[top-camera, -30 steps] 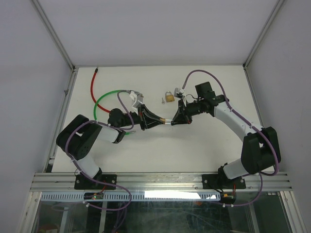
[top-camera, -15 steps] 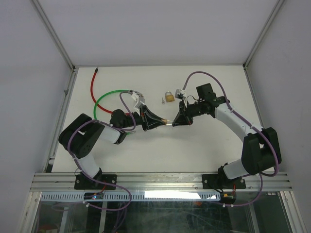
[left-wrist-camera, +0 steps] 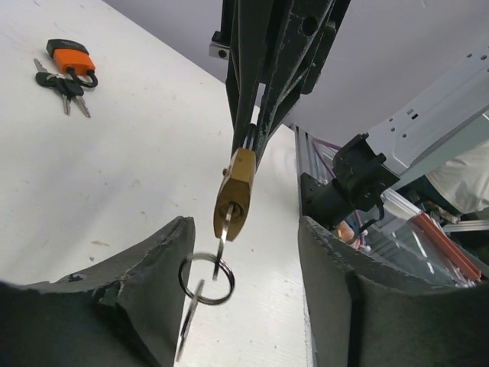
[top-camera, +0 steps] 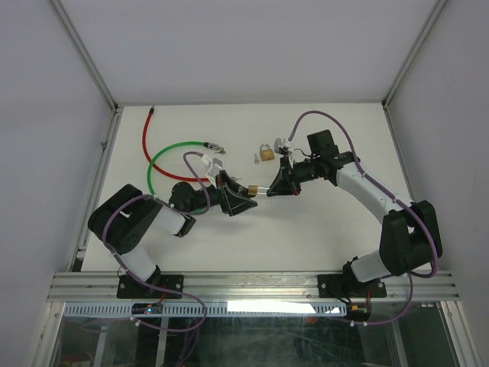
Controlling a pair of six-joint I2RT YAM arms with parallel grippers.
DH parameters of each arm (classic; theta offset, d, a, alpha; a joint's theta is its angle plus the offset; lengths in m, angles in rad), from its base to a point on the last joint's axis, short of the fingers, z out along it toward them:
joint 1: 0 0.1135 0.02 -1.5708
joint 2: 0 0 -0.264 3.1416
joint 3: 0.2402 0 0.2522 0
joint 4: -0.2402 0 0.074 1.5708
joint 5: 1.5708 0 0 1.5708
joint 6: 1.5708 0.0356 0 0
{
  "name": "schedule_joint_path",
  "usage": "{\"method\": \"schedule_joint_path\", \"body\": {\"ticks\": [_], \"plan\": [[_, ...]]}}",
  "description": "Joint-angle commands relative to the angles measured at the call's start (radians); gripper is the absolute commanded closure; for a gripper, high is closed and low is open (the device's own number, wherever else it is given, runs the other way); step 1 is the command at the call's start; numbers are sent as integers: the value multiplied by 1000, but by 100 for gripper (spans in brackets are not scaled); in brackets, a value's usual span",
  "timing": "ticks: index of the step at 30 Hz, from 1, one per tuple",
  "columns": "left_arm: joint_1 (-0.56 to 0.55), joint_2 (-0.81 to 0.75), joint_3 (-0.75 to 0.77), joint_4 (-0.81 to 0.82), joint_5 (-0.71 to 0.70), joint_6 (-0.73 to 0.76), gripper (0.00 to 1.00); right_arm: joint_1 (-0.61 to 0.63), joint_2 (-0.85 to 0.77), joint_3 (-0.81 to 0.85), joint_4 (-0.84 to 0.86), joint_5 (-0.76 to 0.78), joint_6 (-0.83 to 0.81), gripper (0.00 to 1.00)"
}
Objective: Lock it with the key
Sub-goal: Lock the lock.
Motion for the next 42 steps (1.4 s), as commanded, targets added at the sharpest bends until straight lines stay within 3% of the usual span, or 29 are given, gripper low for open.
{"method": "schedule_joint_path", "body": {"ticks": [1, 10, 16, 22, 28, 34, 38, 42], "plan": [[-5, -91, -38, 126, -72, 29, 39, -1, -33, 48, 50, -53, -26, 100], [-3, -220, -136, 20, -192, 160, 19, -12, -40, 52, 34, -65, -41, 100], [8, -270, -184, 14, -254, 175, 1, -18, -45, 52, 32, -69, -40, 100], [44, -271, -202, 24, -275, 105, 1, -21, -48, 54, 30, -71, -41, 100], [91, -266, -250, 144, -299, 2, 1, -25, -47, 51, 30, -73, -42, 100], [92, -306, -250, 145, -272, -6, 2, -25, -46, 53, 30, -71, -42, 100], [92, -348, -235, 78, -264, 7, 11, -25, -43, 53, 30, -70, -41, 100], [92, -412, -193, -96, -282, 39, 22, -25, -39, 54, 30, -70, -41, 100]]}}
